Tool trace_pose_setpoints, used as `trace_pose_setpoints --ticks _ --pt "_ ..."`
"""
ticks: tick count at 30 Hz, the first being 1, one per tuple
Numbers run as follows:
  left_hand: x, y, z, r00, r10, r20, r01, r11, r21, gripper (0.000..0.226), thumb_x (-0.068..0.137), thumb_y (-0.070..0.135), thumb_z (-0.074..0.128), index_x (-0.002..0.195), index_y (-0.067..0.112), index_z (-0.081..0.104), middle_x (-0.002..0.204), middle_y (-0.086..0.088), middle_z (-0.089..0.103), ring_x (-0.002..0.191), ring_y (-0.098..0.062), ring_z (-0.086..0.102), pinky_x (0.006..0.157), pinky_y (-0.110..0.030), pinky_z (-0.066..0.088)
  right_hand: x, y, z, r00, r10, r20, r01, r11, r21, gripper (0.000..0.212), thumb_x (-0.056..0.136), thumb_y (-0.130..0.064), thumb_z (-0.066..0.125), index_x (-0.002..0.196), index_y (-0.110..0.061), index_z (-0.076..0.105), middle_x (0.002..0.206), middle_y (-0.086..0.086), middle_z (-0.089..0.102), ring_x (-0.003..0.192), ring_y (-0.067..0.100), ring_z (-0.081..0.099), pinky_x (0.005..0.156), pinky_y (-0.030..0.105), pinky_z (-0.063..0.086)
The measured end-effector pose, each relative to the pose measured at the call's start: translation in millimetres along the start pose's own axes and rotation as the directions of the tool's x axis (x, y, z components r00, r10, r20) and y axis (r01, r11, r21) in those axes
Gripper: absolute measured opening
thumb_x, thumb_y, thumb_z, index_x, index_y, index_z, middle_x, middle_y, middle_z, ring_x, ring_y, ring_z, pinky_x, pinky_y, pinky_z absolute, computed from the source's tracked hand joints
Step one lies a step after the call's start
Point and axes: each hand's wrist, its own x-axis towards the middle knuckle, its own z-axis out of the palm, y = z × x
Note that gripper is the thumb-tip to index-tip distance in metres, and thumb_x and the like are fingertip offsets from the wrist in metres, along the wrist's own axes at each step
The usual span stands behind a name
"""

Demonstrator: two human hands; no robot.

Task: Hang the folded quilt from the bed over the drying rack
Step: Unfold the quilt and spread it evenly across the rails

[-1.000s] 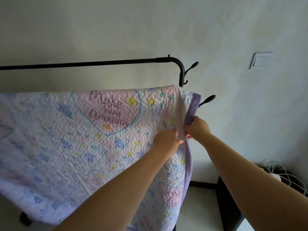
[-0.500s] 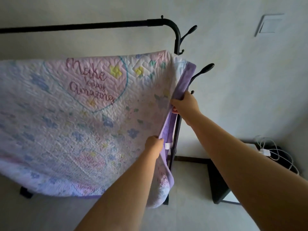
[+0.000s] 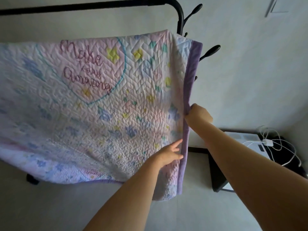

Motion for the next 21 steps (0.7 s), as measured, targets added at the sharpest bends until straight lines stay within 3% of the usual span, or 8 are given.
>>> trace_pose_setpoints --ticks 5,8,12,17,21 --pt "-1.1 -2.5 -0.1 0.996 0.029 -0.082 -0.005 0.959 0.282 0.074 0.093 0.018 0.059 0.152 0.037 0.019 0.152 -0.005 0.038 0.131 -0.025 0.048 0.101 -0.036 0.047 -5.0 5.2 9.0 0.988 0.086 0.128 -0.067 0.987 -0.143 0.039 0.096 -0.036 0.044 0.125 -0.014 0.057 0.127 0.007 0.060 0.117 0.027 0.058 0.092 0.033 0.046" --pt "-5.4 -3.6 -9.4 0.989 0.047 -0.141 0.013 0.918 0.397 0.074 0.093 0.018 0.056 0.153 0.035 0.016 0.152 -0.007 0.039 0.129 -0.027 0.049 0.103 -0.036 0.043 -15.1 -1.3 19.8 0.971 0.009 0.239 0.048 0.972 -0.231 0.047 0.092 -0.035 0.049 0.134 -0.014 0.050 0.133 0.006 0.056 0.121 0.026 0.055 0.096 0.035 0.045" --pt "-14.4 -7.3 -25.7 0.981 0.071 -0.181 0.036 0.847 0.530 0.076 0.094 0.024 0.057 0.154 0.034 0.010 0.144 -0.018 0.047 0.126 -0.033 0.051 0.099 -0.038 0.043 -26.2 -14.2 44.5 0.919 -0.149 0.364 0.241 0.944 -0.224 0.065 0.085 -0.048 0.057 0.139 -0.015 0.041 0.140 0.010 0.049 0.127 0.031 0.050 0.102 0.041 0.045" --pt "-34.9 -22.7 -59.8 0.969 0.040 -0.244 0.122 0.781 0.613 0.082 0.093 0.027 0.059 0.153 0.036 0.004 0.153 -0.016 0.034 0.128 -0.035 0.049 0.101 -0.044 0.045 -43.9 -40.9 56.9 0.883 -0.255 0.393 0.366 0.899 -0.239 0.088 0.080 -0.056 0.061 0.150 -0.028 0.015 0.145 0.015 0.040 0.135 0.041 0.034 0.109 0.057 0.031" --pt "-60.3 -41.6 -102.9 0.945 0.003 -0.328 0.213 0.756 0.620 0.086 0.093 0.026 0.059 0.151 0.041 -0.002 0.158 -0.018 0.020 0.130 -0.038 0.047 0.101 -0.047 0.046 -65.4 -77.7 64.5 0.854 -0.353 0.383 0.461 0.854 -0.241 0.089 0.085 -0.049 0.063 0.152 -0.032 0.006 0.159 0.013 0.015 0.146 0.041 0.009 0.113 0.066 0.012"
